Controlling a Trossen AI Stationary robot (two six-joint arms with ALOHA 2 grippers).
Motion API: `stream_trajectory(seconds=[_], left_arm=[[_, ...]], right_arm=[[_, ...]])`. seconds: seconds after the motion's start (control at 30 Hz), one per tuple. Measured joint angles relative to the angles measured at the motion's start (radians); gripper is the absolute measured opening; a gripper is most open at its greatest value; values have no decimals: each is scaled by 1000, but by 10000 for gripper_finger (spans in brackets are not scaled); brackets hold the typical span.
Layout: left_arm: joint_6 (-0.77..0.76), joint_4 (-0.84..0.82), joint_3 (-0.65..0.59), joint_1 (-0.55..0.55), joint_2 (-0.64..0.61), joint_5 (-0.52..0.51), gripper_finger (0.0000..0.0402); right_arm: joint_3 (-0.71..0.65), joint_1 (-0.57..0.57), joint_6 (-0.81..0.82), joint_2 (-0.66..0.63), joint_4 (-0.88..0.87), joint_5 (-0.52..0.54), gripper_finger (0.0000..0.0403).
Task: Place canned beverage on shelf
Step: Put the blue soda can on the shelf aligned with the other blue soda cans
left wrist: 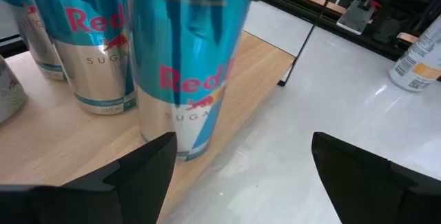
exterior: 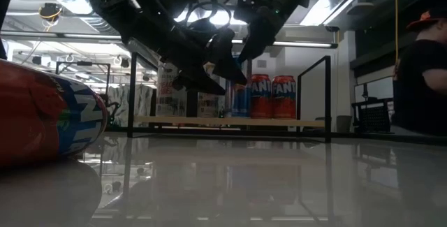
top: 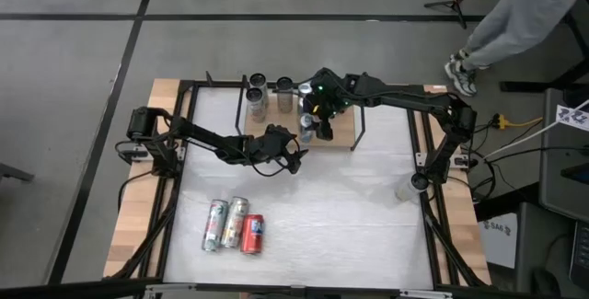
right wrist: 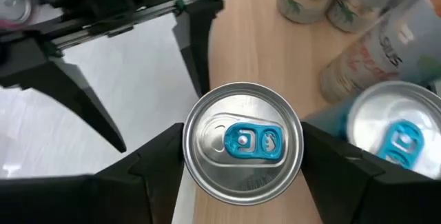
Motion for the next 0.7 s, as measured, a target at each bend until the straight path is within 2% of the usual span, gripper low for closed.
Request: stream_trajectory(seconds=[0.27,0.7], left_arm=[[0,0,0,0,0,0,330],[-1,0,0,0,0,0,330]], right_arm=[[0,0,-69,0,2,-3,253],[0,0,-68,0,2,-1,253]])
